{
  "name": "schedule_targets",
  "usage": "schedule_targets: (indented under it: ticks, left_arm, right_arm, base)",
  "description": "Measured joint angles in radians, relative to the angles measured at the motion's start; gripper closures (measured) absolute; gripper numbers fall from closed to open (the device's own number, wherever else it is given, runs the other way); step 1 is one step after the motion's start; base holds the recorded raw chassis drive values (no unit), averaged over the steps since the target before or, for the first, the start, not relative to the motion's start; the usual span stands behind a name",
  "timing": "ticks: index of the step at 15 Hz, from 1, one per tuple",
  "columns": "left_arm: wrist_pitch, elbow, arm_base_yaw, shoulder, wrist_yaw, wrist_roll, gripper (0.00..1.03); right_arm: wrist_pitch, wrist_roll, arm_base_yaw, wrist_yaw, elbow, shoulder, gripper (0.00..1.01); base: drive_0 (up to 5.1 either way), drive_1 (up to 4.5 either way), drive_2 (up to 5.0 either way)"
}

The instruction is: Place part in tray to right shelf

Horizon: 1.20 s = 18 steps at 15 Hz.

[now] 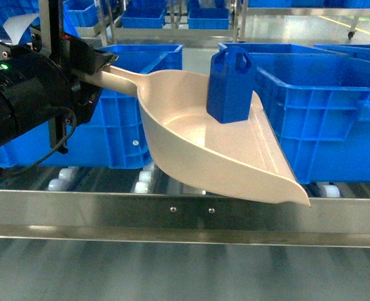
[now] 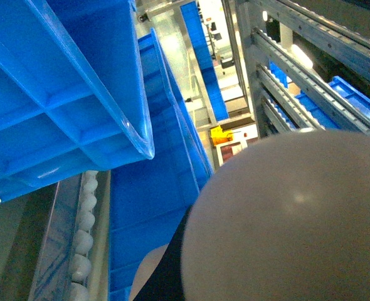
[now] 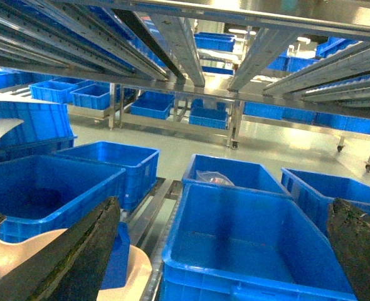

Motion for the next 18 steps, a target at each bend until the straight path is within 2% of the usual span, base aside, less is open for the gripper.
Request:
schedule_targets:
  ticks: [18]
  left_arm:
    - [0.0,0.0,0.0,0.0,0.0,0.0,0.89]
  right_arm:
    - [0.0,0.0,0.0,0.0,0.0,0.0,0.03]
  base:
    - [0.0,0.0,0.0]
